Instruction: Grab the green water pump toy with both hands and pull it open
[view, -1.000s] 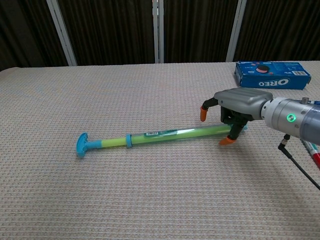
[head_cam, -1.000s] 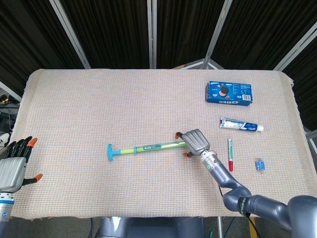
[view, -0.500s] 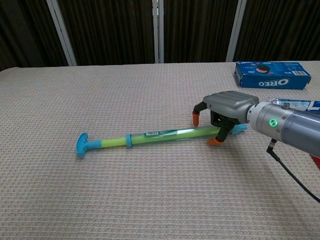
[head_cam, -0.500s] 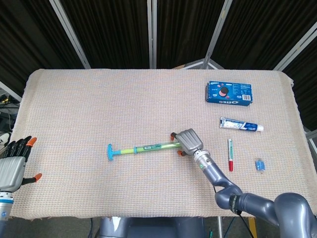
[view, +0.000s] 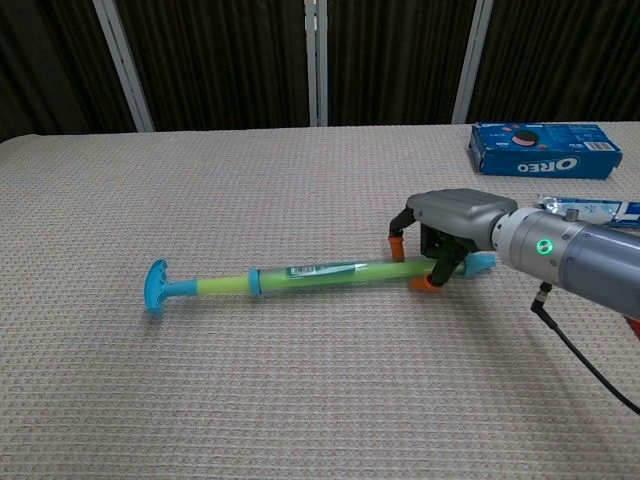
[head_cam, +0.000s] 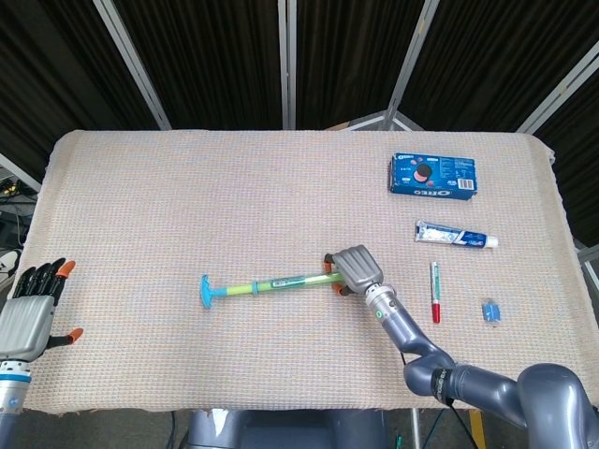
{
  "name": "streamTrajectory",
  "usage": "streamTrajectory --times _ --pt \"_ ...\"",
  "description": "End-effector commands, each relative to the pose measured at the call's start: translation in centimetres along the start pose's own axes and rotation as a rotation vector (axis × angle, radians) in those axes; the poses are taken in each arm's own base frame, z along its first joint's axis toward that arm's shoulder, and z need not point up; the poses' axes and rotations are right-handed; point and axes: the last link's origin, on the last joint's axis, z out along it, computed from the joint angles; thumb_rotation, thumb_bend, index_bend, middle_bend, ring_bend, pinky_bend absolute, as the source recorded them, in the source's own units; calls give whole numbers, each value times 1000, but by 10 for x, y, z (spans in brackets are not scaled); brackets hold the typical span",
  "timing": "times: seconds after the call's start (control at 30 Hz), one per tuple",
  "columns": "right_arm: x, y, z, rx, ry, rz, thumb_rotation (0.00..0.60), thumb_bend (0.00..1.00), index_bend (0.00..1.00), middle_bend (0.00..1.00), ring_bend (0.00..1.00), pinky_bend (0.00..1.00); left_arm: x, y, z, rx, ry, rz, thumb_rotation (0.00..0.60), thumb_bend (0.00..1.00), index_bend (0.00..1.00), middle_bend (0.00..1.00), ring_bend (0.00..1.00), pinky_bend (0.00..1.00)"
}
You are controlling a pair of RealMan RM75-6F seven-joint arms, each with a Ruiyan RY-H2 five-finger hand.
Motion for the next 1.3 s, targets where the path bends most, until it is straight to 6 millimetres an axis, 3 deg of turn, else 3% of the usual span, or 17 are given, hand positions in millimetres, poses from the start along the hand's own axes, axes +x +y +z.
streamTrajectory --times 0.03,0.13,0.17,0.4,0.5,0.57,0.7,1.07,1.3 --pt "4 0 -4 -21 0 30 600 382 702 1000 1000 1000 -1 1 1 -7 -6 4 600 0 0 0 0 0" --pt "10 1 -11 -56 -2 36 600 409 706 1000 1000 1000 -5 8 7 -38 -9 18 600 0 0 10 7 18" --pt "12 1 -14 -69 -3 34 600 416 708 1000 1000 1000 -6 13 10 -60 -10 20 600 0 0 48 43 66" --pt "19 -5 -31 -129 -7 -31 600 436 713 1000 1000 1000 -16 57 44 -219 -11 12 600 0 5 576 557 634" --pt "20 -8 -33 -144 -8 -51 600 437 716 1000 1000 1000 -20 76 55 -275 -12 11 600 0 102 728 699 837" --pt "19 -10 -34 -154 -9 -70 600 438 717 1000 1000 1000 -24 92 64 -315 -23 9 600 32 156 772 740 918" --pt "17 -14 -34 -163 -18 -82 600 438 718 1000 1000 1000 -29 122 78 -380 -53 8 600 228 241 803 762 972" --pt "13 -20 -31 -170 -17 -102 600 443 727 1000 1000 1000 -53 169 97 -431 -140 -45 600 242 358 815 768 981" --pt "12 -24 -30 -165 -16 -110 600 445 733 1000 1000 1000 -66 186 101 -430 -146 -46 600 343 375 815 768 980"
